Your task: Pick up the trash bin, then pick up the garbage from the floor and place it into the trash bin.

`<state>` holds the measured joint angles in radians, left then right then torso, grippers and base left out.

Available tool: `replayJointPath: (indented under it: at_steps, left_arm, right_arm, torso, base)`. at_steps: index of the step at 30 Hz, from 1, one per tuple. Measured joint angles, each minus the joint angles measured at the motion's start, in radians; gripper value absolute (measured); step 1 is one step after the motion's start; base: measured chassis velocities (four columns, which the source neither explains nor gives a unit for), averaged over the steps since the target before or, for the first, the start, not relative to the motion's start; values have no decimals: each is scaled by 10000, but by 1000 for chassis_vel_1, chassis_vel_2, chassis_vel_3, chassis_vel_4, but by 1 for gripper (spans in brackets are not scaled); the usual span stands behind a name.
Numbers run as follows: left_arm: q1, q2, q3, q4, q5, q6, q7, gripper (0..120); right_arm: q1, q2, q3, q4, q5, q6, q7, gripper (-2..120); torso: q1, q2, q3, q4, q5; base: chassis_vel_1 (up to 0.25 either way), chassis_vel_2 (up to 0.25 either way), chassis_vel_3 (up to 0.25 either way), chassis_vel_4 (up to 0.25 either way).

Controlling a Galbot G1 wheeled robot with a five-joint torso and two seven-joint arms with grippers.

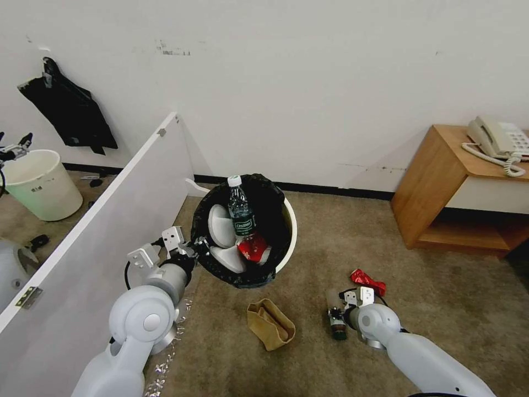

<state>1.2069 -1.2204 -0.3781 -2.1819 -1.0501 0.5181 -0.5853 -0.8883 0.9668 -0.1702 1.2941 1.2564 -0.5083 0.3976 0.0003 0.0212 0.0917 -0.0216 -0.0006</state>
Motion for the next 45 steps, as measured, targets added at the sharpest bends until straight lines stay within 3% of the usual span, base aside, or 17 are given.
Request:
replayJointPath:
  at_steps: [10, 16, 27, 39, 45]
  left_arm:
    - [45, -26, 93, -4, 53, 9, 0, 1]
    - [86, -13, 198, -51, 119, 37, 0, 1]
    - [166, 157, 271, -160, 120, 63, -55, 1]
    - [161, 439, 413, -39, -78, 68, -301, 1]
    - [166, 657, 643, -31, -454, 117, -665, 1]
  right_arm:
    - [-77, 8, 44, 87, -2, 26, 52, 35]
    - [-360, -155, 188, 601, 242, 32, 313, 30]
    - [-975, -912, 898, 1703, 499, 92, 674, 26]
    - [-2077, -1951, 2520, 3110, 242, 309, 536, 26]
    - [-3221, -2917, 4386, 4413, -612, 683, 78, 26]
  torso:
    - [1, -7, 4, 2, 13]
    - [1, -11, 6, 20, 30]
    - [2, -9, 3, 4, 10]
    - [2, -5, 2, 2, 8]
    - [2, -4, 1, 1, 5]
  base:
    - [0, 0, 0, 0]
    - [0, 0, 0, 0]
    - [0, 0, 0, 0]
    - [0, 0, 0, 0]
    - [0, 0, 0, 0]
